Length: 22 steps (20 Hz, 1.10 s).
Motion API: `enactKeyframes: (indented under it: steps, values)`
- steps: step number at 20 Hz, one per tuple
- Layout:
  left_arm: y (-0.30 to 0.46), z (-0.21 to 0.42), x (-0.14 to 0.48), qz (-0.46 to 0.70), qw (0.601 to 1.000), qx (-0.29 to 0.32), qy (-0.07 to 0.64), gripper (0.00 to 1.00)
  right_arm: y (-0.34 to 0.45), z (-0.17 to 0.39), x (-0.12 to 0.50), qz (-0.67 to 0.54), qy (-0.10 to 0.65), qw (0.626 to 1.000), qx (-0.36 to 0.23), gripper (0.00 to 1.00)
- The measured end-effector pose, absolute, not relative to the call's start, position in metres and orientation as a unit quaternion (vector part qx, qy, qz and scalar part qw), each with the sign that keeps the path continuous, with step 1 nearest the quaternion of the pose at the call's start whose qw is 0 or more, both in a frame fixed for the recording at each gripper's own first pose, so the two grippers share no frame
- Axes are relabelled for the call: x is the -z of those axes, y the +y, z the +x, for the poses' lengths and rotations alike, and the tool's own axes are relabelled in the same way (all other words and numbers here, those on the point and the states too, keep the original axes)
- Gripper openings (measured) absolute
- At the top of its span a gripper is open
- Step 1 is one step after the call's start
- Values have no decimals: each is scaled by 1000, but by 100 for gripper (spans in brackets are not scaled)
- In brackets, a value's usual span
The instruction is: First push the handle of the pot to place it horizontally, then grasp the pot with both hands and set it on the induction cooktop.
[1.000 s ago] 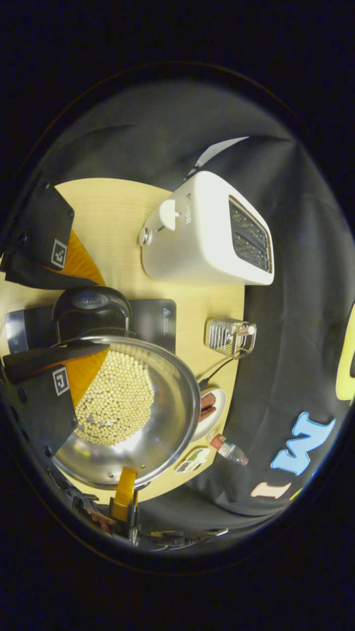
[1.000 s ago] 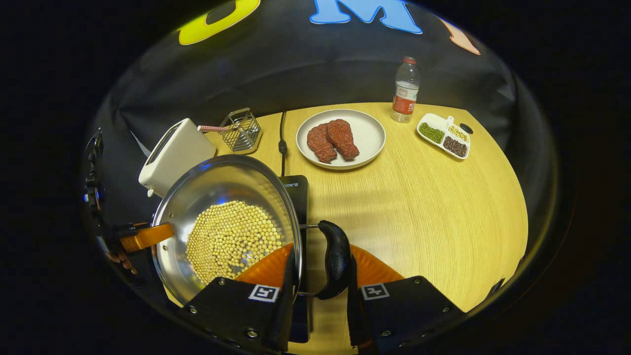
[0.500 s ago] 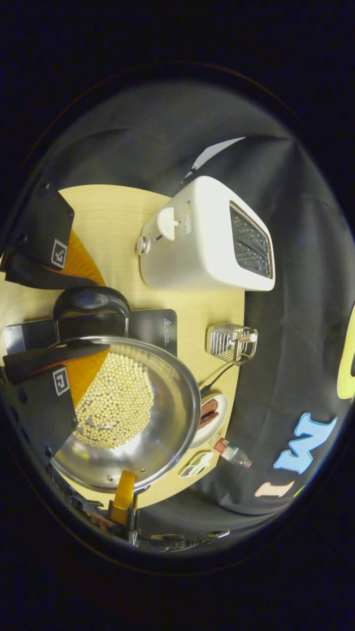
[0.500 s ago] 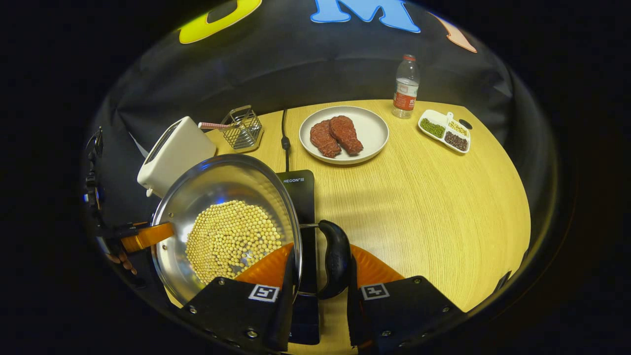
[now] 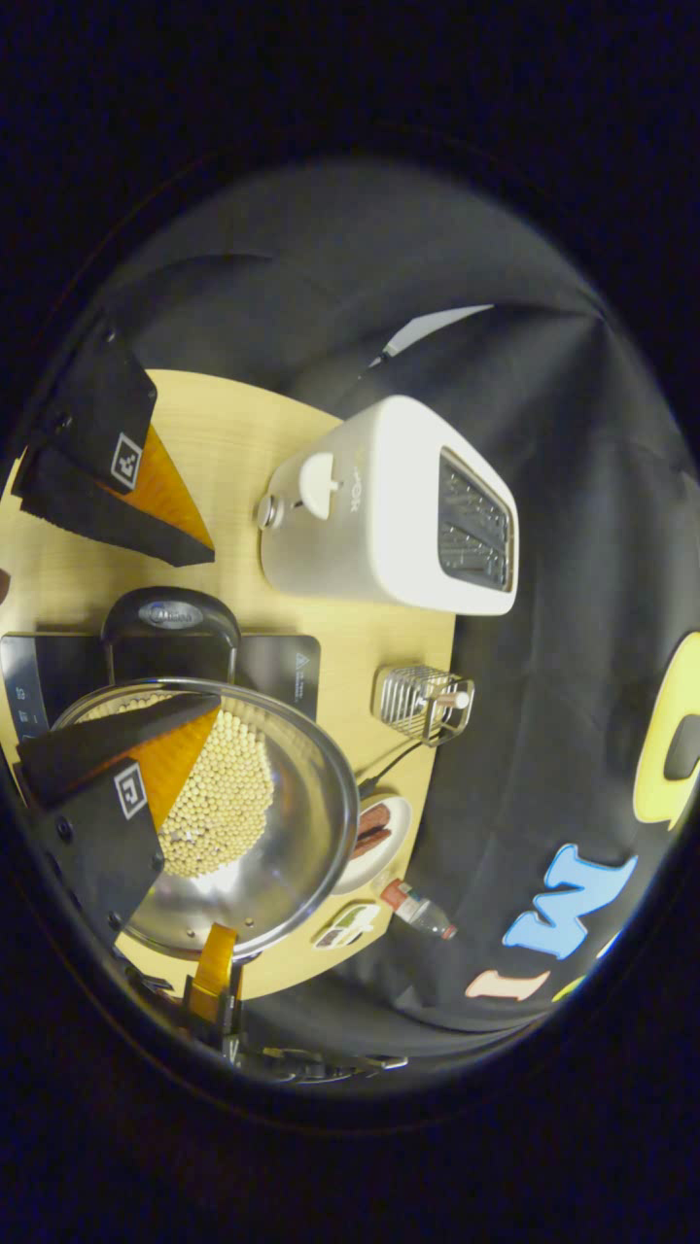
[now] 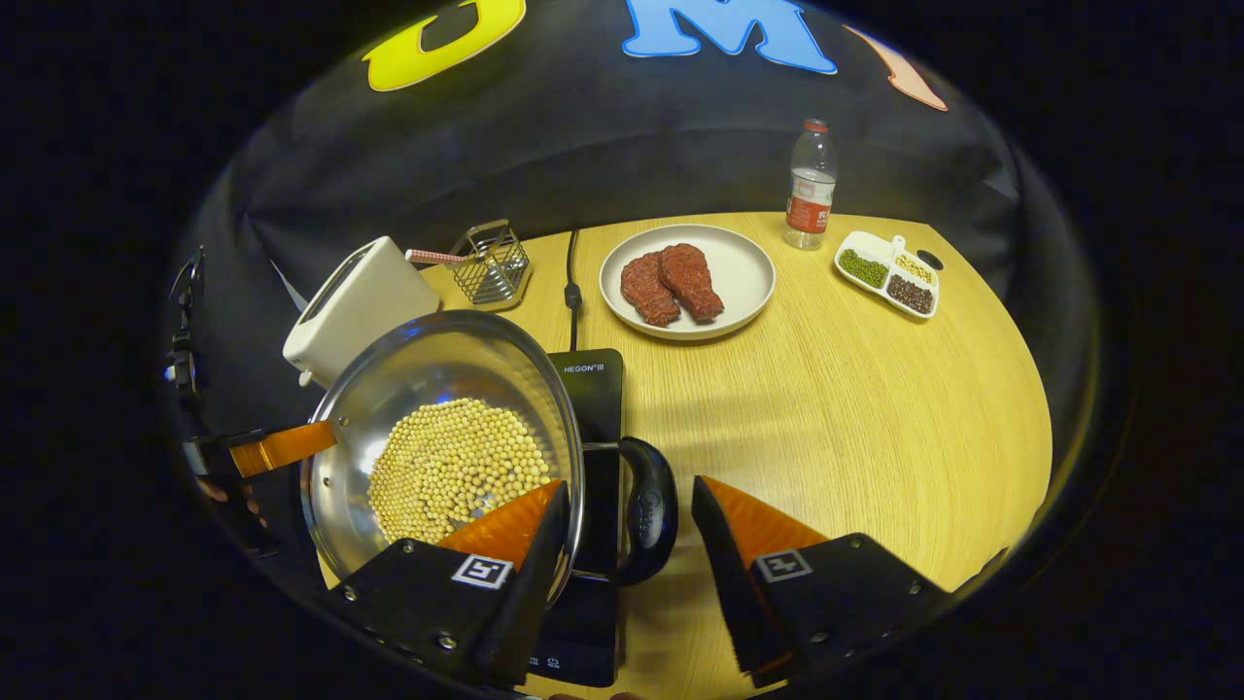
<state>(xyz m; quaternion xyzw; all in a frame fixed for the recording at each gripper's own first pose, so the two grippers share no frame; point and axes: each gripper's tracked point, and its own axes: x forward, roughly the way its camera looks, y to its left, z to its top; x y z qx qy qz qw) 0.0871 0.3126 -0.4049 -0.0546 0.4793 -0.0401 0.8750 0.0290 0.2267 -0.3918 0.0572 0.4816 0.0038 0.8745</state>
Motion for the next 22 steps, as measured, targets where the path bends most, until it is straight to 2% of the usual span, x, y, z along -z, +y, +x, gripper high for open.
enactKeyframes:
  steps: [1, 4, 9, 17, 22]
  values:
    - [316, 87, 397, -53, 882, 32, 467, 86, 225, 27, 384, 60, 477, 877, -8, 83]
    - [311, 86, 369, -54, 904, 6, 424, 82, 216, 19, 364, 67, 461, 885, -22, 84]
    - [251, 68, 305, -53, 931, 23, 361, 82, 191, 16, 311, 67, 399, 913, -43, 84]
    - [115, 62, 173, -45, 976, 52, 205, 82, 106, 13, 173, 27, 229, 973, -18, 83]
    - [55, 49, 86, -31, 992, 57, 108, 81, 55, -6, 94, 17, 144, 989, 2, 83]
